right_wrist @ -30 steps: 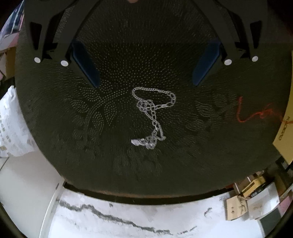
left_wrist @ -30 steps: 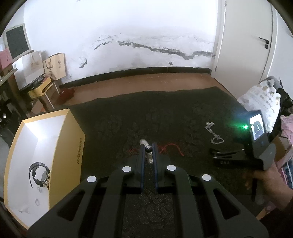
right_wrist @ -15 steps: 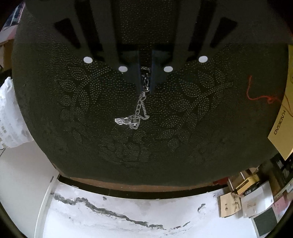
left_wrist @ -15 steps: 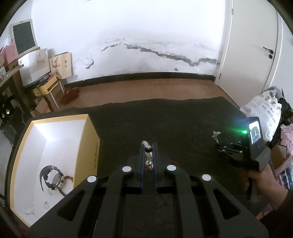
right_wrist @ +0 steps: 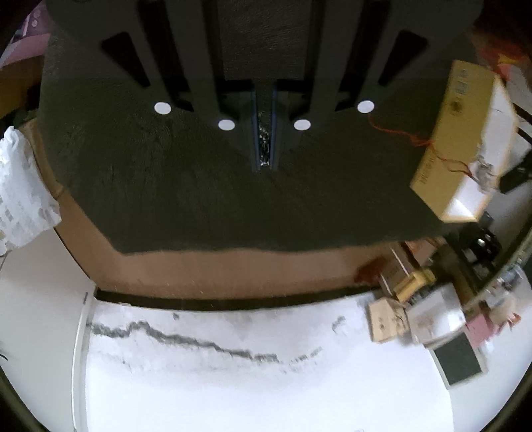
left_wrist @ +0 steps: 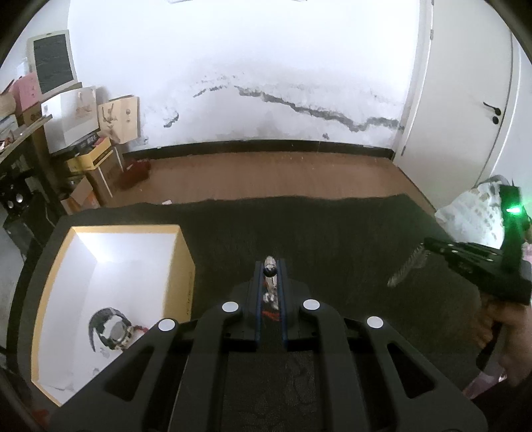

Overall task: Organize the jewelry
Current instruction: 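Carry the charm and the silver chain over the yellow box with both tools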

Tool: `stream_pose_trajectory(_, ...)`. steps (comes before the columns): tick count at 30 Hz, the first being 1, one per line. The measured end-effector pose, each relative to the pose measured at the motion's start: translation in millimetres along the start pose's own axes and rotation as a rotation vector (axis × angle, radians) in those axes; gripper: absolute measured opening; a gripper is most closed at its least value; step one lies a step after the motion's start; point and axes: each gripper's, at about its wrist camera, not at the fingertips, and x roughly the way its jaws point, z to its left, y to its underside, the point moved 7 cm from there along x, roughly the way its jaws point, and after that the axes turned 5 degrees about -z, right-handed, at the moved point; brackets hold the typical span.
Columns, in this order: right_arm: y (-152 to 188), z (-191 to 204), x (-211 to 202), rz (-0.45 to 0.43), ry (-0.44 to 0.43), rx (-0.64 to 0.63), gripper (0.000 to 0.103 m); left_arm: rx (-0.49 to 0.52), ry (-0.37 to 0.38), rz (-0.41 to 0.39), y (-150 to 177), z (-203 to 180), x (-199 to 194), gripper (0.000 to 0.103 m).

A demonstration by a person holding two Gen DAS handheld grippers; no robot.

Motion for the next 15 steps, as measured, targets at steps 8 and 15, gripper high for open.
stream_pose_trajectory(8, -37, 53, -59, -0.043, -0.063, -0.075, 0.006, 0.004, -0.048, -0.019, -28, 25, -40, 0.008)
stream_pose_trajectory(15, -57, 133, -100, -0.087, -0.119, -0.167, 0.006, -0.033, -0.075, -0.030, -39, 64, -80, 0.008)
